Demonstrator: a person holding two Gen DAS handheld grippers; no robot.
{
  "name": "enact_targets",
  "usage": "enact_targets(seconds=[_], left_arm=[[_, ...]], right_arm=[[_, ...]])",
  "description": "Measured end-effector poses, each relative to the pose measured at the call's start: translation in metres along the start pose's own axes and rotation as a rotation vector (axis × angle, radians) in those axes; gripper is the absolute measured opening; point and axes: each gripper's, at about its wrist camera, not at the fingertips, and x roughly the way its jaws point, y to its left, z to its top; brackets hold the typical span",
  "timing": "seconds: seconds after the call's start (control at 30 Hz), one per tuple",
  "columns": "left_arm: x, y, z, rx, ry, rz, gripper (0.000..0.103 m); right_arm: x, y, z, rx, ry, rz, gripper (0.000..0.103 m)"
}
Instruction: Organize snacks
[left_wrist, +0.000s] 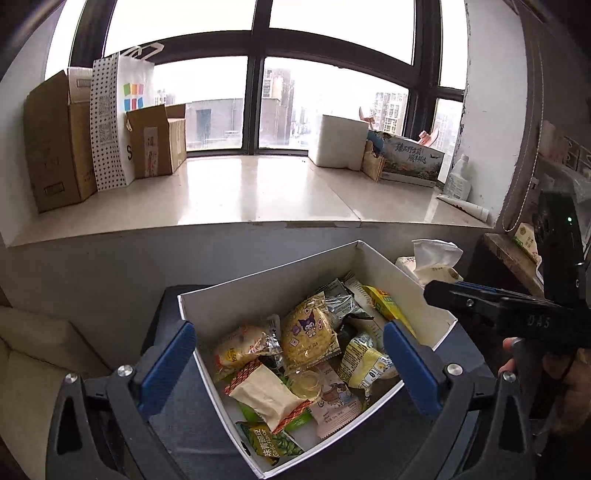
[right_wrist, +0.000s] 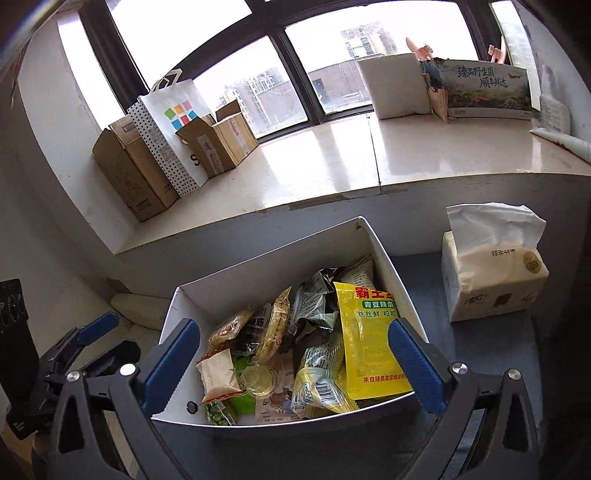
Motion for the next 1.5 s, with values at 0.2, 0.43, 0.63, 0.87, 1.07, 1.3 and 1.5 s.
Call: enact_targets(seconds=[0.2, 0.43, 0.63, 0.87, 1.07, 1.3, 1.5], left_arm=[[-0.072, -0.028, -0.018, 0.050, -0.131, 0.003, 0.103], [-0.148, -0.051, -0.042, 0.034, -0.205, 0.014, 0.103], [-0.165, -0.062, -0.084, 0.018, -0.103, -0.045, 0.103], [-0.160, -0.077, -0.118, 0.014, 0.003, -0.045, 0.103], [-0.155, -0.088, -0.128, 0.017, 0.048, -0.081, 0.103], [-0.152, -0.092, -0.128, 0.032, 0.057, -0.079, 0.103], [-0.151, -0.090, -0.126, 0.031, 0.054, -0.078, 0.103]], right_arm=[[-0.053, 0.049, -0.014, -0.278, -0.126, -0.192, 0.103], [-0.120, 0.085, -0.058, -0.465, -0.209, -0.294, 0.103], [-0.171, 0.083, -0.110, -0.410, -0.236, -0.337, 0.103], [-0.205, 0.066, -0.160, -0.252, -0.212, -0.331, 0.103], [-0.210, 0.047, -0.175, -0.127, -0.173, -0.317, 0.103], [-0.213, 0.040, -0.171, -0.091, -0.176, -0.322, 0.103], [-0.211, 0.042, -0.171, -0.099, -0.167, -0.318, 0.103]])
